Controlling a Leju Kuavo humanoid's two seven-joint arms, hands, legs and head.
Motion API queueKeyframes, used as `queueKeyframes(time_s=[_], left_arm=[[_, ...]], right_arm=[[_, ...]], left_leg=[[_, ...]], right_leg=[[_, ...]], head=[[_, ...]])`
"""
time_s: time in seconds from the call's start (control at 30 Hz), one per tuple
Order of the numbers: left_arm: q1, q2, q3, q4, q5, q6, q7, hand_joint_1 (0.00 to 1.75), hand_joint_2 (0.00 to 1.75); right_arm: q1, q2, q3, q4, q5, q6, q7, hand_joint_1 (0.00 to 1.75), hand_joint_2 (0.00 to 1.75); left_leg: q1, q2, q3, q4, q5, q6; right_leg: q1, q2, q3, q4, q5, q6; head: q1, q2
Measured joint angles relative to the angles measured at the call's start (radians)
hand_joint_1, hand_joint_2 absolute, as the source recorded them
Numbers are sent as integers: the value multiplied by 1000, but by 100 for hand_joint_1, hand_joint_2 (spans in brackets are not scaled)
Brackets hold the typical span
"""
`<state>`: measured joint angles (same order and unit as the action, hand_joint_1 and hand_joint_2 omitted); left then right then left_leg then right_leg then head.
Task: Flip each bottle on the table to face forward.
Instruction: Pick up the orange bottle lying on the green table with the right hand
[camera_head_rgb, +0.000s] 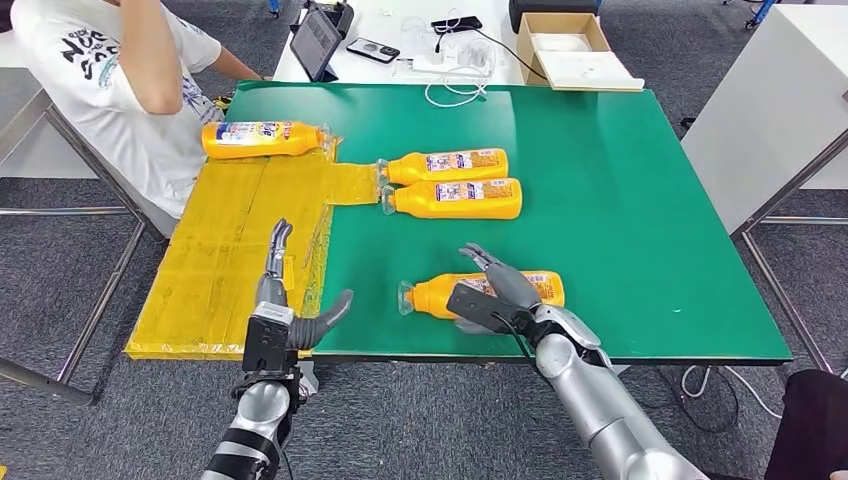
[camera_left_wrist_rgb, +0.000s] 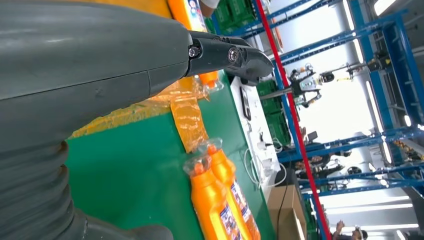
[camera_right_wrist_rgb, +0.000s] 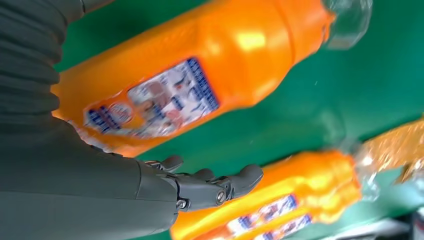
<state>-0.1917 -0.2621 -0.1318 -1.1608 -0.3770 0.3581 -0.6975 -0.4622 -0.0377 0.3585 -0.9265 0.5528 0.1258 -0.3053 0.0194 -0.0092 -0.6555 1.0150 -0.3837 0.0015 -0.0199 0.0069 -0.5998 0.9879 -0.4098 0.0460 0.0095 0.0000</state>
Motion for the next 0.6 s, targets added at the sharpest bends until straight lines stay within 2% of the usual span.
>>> queueKeyframes(time_s=[0.2,0.43,0.6], left_arm=[[-26,0,-18,42,15,-3,-1,0,175],[-44,0,-27,83,42,-15,0,0,175],[-48,0,-29,100,45,-14,2,0,175]], right_arm=[[-51,-22,79,63,-55,70,-5,0,175],[-96,-120,161,97,-97,106,21,0,175],[-102,-198,194,81,-107,90,52,0,175]], left_leg=[[0,0,0,0,0,0],[-1,-1,0,1,0,0],[-1,-2,1,1,0,0]], right_leg=[[-1,0,-1,0,0,0],[-1,-1,1,0,0,0],[-1,-1,2,0,0,1]], head=[[0,0],[0,0],[0,0]])
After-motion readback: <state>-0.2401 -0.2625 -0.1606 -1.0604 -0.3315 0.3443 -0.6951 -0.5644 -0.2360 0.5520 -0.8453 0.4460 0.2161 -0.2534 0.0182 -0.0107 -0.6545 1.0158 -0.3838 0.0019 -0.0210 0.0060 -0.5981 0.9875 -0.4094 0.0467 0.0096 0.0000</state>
